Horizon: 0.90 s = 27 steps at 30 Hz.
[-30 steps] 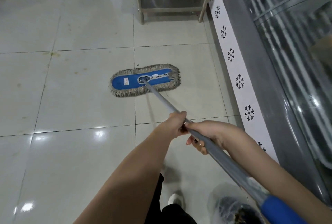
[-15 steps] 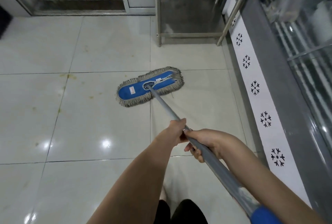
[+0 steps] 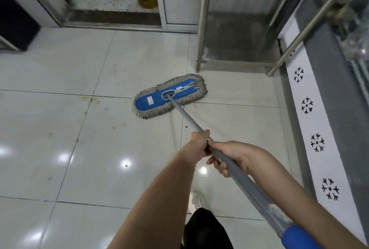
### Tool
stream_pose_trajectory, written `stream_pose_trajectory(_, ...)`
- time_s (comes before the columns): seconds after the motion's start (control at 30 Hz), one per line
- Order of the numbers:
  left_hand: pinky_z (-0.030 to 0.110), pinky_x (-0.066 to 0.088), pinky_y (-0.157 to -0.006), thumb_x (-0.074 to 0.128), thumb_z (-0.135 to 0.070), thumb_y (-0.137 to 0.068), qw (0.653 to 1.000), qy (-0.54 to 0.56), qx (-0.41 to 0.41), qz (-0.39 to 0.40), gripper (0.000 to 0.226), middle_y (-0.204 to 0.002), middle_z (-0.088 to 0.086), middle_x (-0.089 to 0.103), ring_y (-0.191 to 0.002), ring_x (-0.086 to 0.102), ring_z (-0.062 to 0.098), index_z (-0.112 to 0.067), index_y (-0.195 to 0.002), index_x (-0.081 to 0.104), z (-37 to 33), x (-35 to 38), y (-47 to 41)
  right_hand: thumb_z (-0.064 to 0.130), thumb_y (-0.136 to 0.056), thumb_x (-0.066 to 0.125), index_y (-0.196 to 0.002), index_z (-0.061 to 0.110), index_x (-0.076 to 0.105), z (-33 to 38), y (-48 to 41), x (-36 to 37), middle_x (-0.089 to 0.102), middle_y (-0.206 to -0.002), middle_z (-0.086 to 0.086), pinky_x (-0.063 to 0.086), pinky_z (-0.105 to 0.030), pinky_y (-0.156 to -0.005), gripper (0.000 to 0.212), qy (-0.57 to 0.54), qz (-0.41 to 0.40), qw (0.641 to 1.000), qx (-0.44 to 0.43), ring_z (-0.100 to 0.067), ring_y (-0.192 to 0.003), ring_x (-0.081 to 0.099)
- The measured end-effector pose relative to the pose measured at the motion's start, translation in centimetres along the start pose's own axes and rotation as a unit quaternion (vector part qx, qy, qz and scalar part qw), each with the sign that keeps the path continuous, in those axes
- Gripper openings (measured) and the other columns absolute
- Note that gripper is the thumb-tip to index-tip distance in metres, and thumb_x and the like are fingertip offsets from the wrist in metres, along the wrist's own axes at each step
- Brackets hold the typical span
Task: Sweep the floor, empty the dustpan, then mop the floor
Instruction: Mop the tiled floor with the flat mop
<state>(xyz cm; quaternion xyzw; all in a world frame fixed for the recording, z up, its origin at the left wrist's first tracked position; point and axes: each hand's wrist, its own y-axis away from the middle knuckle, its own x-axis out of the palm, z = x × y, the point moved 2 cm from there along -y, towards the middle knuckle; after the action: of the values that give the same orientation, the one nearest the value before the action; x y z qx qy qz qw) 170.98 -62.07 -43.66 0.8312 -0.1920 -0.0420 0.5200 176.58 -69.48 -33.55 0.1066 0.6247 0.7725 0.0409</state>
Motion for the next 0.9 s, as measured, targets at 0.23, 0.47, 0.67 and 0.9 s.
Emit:
stream_pose_trajectory(0.23,0.028,0.051,-0.044,0.048,-0.015,-0.096,1.0,0.014,0.021,0.007,0.017,-0.075,0.011,0.046,-0.064,0.051,0.024,-0.001,-0.086,0.045,-7.8,-3.0,-3.2,0.058,-0.094,0.039,-0.08,0.0,0.052,8.8,-2.2,1.0,0.042,-0.037,0.0,0.033,-0.011,-0.031,0.061,0.007,0.017,1.0,-0.002,-0.006,-0.025,0.036)
stream_pose_trajectory(0.47,0.026,0.053,-0.039,0.052,-0.014,-0.093,0.999,-0.039,0.026,-0.01,0.017,-0.074,0.013,0.052,-0.061,0.056,0.023,-0.003,-0.082,0.046,-15.9,-7.6,-6.3,0.059,-0.094,0.036,-0.082,0.001,0.055,17.2,-5.1,3.9,0.042,-0.037,0.001,0.032,-0.01,-0.03,0.063,-0.007,0.014,1.0,-0.005,-0.005,-0.025,0.035)
stream_pose_trajectory(0.67,0.031,0.057,-0.045,0.054,-0.013,-0.092,0.996,-0.087,0.001,0.007,0.019,-0.074,0.012,0.053,-0.06,0.057,0.023,0.001,-0.103,0.047,-22.3,-13.9,-10.7,0.059,-0.094,0.036,-0.081,0.001,0.054,24.2,-8.4,9.0,0.04,-0.038,0.001,0.031,-0.01,-0.03,0.062,-0.066,0.013,0.998,-0.014,-0.005,-0.025,0.034)
stream_pose_trajectory(0.9,0.017,0.045,-0.035,0.045,-0.006,-0.092,0.997,-0.03,-0.057,0.043,0.017,-0.059,0.008,0.048,-0.035,0.052,0.017,-0.006,-0.076,0.04,-25.7,-20.1,-13.1,0.05,-0.095,0.046,-0.076,0.003,0.051,26.9,-10.0,16.3,0.042,-0.038,0.001,0.032,-0.01,-0.027,0.051,-0.296,0.037,0.953,-0.045,-0.004,-0.023,0.036)
